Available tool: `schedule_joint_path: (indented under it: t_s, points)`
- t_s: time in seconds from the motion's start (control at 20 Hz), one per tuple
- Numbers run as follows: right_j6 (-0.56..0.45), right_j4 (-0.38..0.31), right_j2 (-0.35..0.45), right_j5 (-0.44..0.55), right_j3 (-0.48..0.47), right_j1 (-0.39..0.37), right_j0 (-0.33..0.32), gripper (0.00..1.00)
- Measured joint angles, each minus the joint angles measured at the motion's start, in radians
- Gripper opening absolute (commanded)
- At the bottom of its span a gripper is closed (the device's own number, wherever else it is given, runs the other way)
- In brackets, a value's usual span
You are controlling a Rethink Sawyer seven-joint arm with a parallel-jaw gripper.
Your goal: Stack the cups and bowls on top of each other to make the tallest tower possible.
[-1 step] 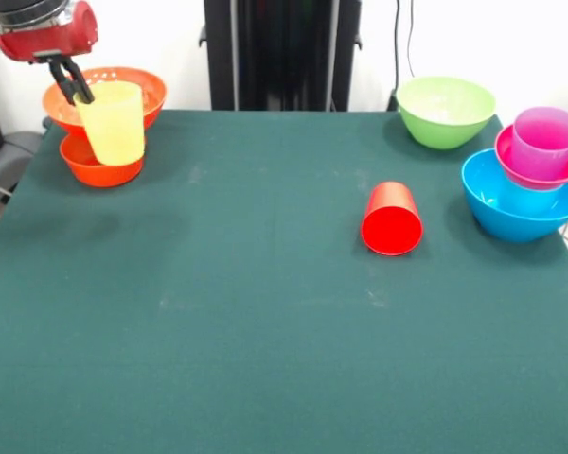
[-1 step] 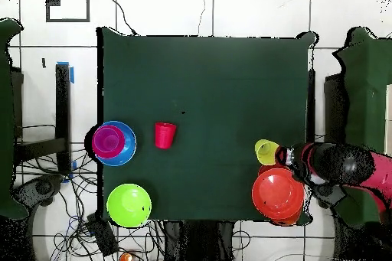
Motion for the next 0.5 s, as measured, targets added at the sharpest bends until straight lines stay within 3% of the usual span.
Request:
schedule_joint_path:
  t_s: [0.5]
  points:
    - [0.0, -0.019, 0.0, 0.0, 0.154, -0.119, -0.001, 0.0]
